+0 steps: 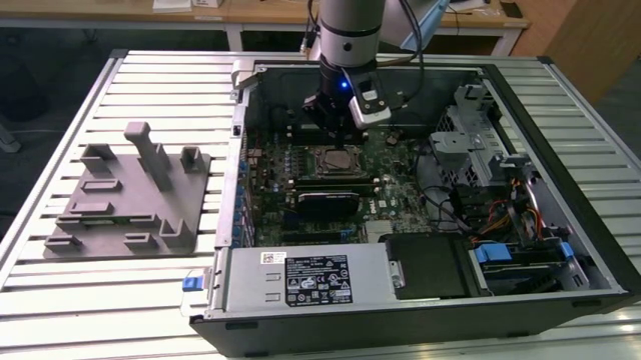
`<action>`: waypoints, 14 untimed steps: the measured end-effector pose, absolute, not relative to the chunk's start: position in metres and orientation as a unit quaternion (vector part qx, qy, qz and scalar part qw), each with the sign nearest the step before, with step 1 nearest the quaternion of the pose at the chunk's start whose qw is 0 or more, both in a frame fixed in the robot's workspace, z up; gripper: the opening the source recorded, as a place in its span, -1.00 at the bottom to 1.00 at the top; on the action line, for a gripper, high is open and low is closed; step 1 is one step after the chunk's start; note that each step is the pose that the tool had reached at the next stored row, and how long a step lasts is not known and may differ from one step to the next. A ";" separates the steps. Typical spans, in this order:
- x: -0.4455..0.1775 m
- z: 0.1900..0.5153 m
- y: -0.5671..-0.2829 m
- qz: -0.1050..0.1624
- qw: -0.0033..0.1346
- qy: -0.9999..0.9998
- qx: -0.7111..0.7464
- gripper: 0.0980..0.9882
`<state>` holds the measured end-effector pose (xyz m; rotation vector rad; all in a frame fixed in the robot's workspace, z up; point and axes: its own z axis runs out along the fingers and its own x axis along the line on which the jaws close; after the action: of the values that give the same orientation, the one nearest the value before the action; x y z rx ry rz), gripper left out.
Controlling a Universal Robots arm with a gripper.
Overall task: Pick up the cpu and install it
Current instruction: 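Install the second cpu locking lever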
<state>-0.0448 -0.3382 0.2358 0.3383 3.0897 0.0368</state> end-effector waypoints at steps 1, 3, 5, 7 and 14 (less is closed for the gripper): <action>-0.045 0.236 -0.339 0.012 0.017 0.994 0.109 -0.98; -0.045 0.236 -0.340 0.012 0.017 0.994 0.109 -0.98; -0.045 0.236 -0.341 0.012 0.017 0.994 0.109 -0.98; -0.045 0.236 -0.342 0.012 0.017 0.994 0.109 -0.98; -0.045 0.236 -0.345 0.012 0.017 0.994 0.109 -0.98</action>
<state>-0.0448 -0.3453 0.2358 0.3383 3.0897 0.0368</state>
